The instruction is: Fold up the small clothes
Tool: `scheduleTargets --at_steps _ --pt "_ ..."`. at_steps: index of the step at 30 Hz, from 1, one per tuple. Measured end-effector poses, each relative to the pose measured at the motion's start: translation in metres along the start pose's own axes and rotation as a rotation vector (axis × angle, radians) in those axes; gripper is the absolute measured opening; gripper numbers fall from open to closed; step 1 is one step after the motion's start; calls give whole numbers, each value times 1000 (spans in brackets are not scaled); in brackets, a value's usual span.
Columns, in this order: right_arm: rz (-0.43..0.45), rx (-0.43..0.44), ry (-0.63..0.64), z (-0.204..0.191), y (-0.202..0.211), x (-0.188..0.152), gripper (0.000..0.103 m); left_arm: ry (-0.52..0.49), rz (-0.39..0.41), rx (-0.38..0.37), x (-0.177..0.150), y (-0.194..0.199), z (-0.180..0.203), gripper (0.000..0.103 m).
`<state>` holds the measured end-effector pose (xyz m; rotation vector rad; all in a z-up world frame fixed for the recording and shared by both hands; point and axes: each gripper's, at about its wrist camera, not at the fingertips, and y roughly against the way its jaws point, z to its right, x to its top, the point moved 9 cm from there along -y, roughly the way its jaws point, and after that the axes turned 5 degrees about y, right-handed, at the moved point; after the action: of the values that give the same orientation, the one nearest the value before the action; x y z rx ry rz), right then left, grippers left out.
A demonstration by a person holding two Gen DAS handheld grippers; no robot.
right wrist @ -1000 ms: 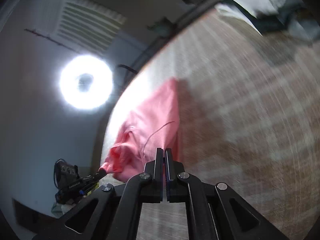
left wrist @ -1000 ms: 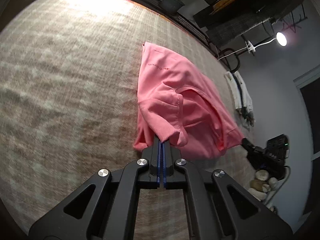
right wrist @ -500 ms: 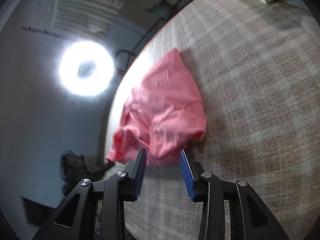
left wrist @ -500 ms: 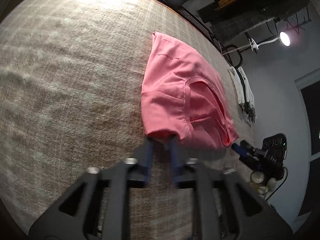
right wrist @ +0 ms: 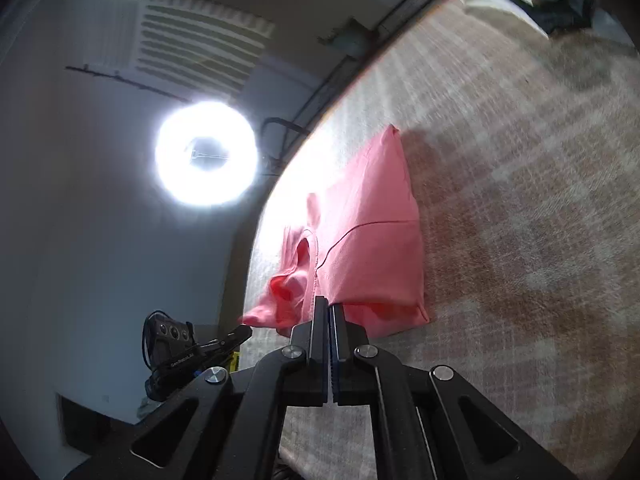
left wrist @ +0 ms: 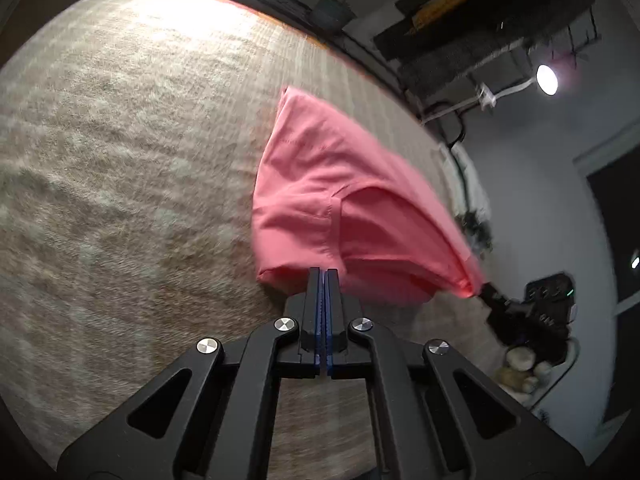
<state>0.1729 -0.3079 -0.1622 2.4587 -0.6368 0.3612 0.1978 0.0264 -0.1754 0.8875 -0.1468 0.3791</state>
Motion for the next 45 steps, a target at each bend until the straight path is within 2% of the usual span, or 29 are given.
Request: scheduleTargets --at_steps 1,2,6,7,8,9,10,11,15,16,17,21,24,26,28,30,32,35,37,40,43,45 --pt "-20 -34 10 5 -2 -5 0 -3 -24 53 -6 -10 -10 0" --pt "-43 -57 10 10 -6 -10 0 16 -43 69 -11 -18 -18 0" --pt "-106 -113 -38 31 -23 -19 3 57 -47 36 -12 -18 -21 0" --pt "-123 -137 -25 33 -24 -20 5 64 -36 24 -10 -15 -19 3" --pt "-128 -172 15 31 -24 -19 17 71 -27 13 -8 -11 -18 18" --pt "-124 -208 50 30 -25 -17 25 89 -9 -7 -4 -8 -17 28" --pt "-110 -240 91 26 -23 -14 27 102 3 -16 -2 -7 -17 43" --pt "-102 -263 138 20 -22 -12 27 113 4 -20 1 -8 -17 45" --pt "-60 -322 309 -7 -21 -8 26 203 -27 -45 7 -24 -23 45" --pt "-56 -336 365 -12 -26 -7 26 224 -27 -46 8 -30 -23 20" --pt "-67 -351 413 -17 -33 -8 26 224 -33 -46 9 -35 -22 5" --pt "-137 -377 443 -7 -56 -17 26 135 -4 -16 5 -25 -5 4" --pt "-204 -383 447 3 -66 -25 26 33 22 69 1 -15 -5 4" --pt "-222 -403 450 8 -69 -28 26 20 13 156 -4 -19 -23 3" --pt "-255 -414 431 17 -69 -32 26 26 5 200 -8 -19 -38 3" --pt "-251 -403 419 18 -66 -32 26 -4 44 230 -4 -8 -39 3" --pt "-223 -374 436 8 -57 -28 26 -61 106 214 1 7 -24 3" --pt "-203 -328 490 -10 -49 -26 26 -167 134 147 -1 12 13 3" --pt "-193 -312 519 -19 -52 -26 26 -222 129 151 -2 3 29 3" --pt "-200 -302 530 -27 -69 -22 27 -246 82 120 -4 -23 45 3" --pt "-210 -310 536 -28 -82 -18 27 -317 40 188 -4 -53 48 3" --pt "-226 -329 543 -25 -93 -16 27 -335 -42 262 -13 -76 35 3"
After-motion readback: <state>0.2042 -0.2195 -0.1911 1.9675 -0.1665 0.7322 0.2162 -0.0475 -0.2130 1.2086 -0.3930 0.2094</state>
